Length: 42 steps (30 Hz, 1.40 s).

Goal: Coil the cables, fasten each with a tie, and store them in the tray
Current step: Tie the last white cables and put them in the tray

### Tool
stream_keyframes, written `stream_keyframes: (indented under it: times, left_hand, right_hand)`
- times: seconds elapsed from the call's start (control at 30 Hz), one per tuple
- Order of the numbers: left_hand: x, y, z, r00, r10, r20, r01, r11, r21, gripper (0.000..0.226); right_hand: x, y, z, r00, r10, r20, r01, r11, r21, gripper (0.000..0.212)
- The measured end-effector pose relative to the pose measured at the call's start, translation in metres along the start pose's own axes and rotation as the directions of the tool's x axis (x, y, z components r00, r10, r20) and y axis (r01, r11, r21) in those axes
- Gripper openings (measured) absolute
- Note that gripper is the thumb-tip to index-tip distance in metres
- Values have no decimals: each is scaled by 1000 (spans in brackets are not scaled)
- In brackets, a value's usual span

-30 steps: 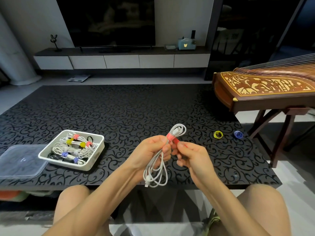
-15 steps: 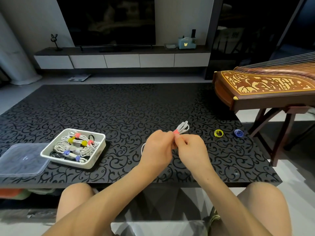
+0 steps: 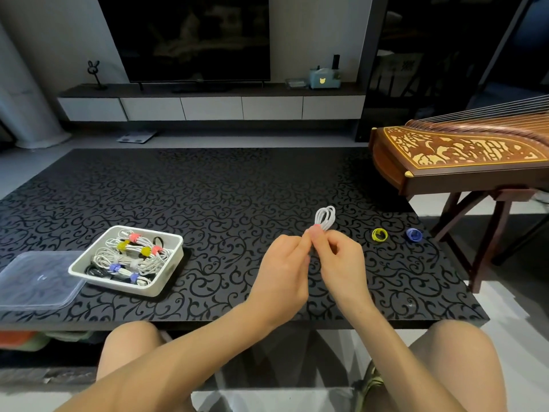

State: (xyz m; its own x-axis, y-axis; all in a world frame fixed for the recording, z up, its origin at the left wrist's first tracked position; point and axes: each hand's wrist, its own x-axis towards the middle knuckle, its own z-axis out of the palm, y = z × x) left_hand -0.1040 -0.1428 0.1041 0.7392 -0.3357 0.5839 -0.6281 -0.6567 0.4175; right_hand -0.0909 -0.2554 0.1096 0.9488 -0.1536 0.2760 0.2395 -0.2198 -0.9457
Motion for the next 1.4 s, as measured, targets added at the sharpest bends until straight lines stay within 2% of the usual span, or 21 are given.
stream_keyframes:
  times: [0.13, 0.3, 0.37, 0.4, 0.43, 0.47, 0.5, 0.57, 0.63, 0.7, 0.8, 0.87, 0.93, 0.97, 1.03, 1.07, 1.1, 1.17, 1.3, 1.37, 1.4]
  left_hand:
    - [-1, 0, 4, 999, -23, 42, 24, 1000, -12, 46]
    - [4, -13, 10, 950, 5, 313, -31, 996, 78, 29]
    - [18, -24, 4, 870, -117, 478, 214, 965, -154, 27]
    - [24, -28, -1, 784, -156, 601, 431, 834, -344, 32]
    - [30, -34, -5, 691, -185, 699, 642, 600, -476, 39]
    - [32, -41, -4, 646, -213, 733, 736, 427, -525, 43]
    - [32, -45, -1, 647, -278, 710, 751, 395, -529, 43]
    - [28, -51, 11, 752, -400, 524, 609, 724, -323, 44]
    - [23, -52, 27, 880, -271, 389, 325, 942, -79, 62]
    - [23, -49, 39, 902, -179, 393, 255, 955, -152, 73]
    - [31, -47, 54, 925, -116, 362, 251, 901, -353, 69]
    - [38, -46, 64, 946, -74, 315, 203, 895, -398, 43]
    - [48, -42, 71, 936, -189, 298, 320, 812, -488, 13]
    - [53, -43, 72, 908, -286, 305, 414, 721, -555, 7]
    - [63, -50, 71, 853, -451, 262, 505, 590, -630, 15]
    - [68, -56, 71, 812, -519, 268, 544, 506, -669, 17]
    - [72, -61, 69, 765, -573, 294, 577, 405, -709, 19]
    - [74, -68, 66, 676, -641, 365, 622, 229, -749, 21]
    - [68, -73, 69, 593, -675, 440, 689, 142, -711, 33]
    - [63, -73, 71, 595, -682, 426, 725, 228, -649, 31]
    - [60, -73, 70, 602, -687, 407, 739, 287, -609, 25]
  right_hand:
    - [0, 16, 9, 995, 99, -31, -91, 976, 197, 48]
    - [3, 40, 14, 890, 455, -45, -429, 865, 261, 43]
    - [10, 46, 10, 822, 570, -14, -529, 772, 353, 28]
    - [17, 48, 6, 776, 629, 43, -582, 688, 433, 22]
    - [22, 49, -1, 715, 689, 121, -639, 573, 512, 17]
    - [28, 51, -8, 653, 730, 199, -681, 451, 577, 11]
    - [32, 53, -14, 606, 754, 256, -687, 334, 645, 7]
    - [37, 59, -22, 543, 756, 366, -657, 111, 746, 15]
    - [37, 65, -24, 513, 718, 471, -666, -13, 746, 27]
    - [38, 66, -21, 476, 712, 516, -705, -42, 708, 35]
    - [35, 64, -15, 448, 738, 505, -786, 55, 616, 39]
    - [29, 67, -14, 433, 672, 601, -860, 107, 499, 35]
    - [32, 71, -20, 412, 623, 666, -904, 187, 384, 38]
    - [40, 76, -28, 432, 667, 607, -901, 289, 324, 47]
    - [65, 94, -48, 615, 756, 224, -785, 614, 84, 60]
    - [80, 107, -59, 732, 680, -46, -680, 724, -118, 55]
    - [93, 121, -70, 823, 509, -253, -569, 727, -385, 47]
    - [118, 145, -87, 913, 258, -317, -406, 484, -775, 35]
    - [137, 175, -91, 945, 308, -109, -127, 40, -991, 26]
    - [131, 176, -83, 965, 255, -66, -77, 34, -996, 25]
    - [125, 173, -77, 973, 226, -43, -73, 128, -989, 27]
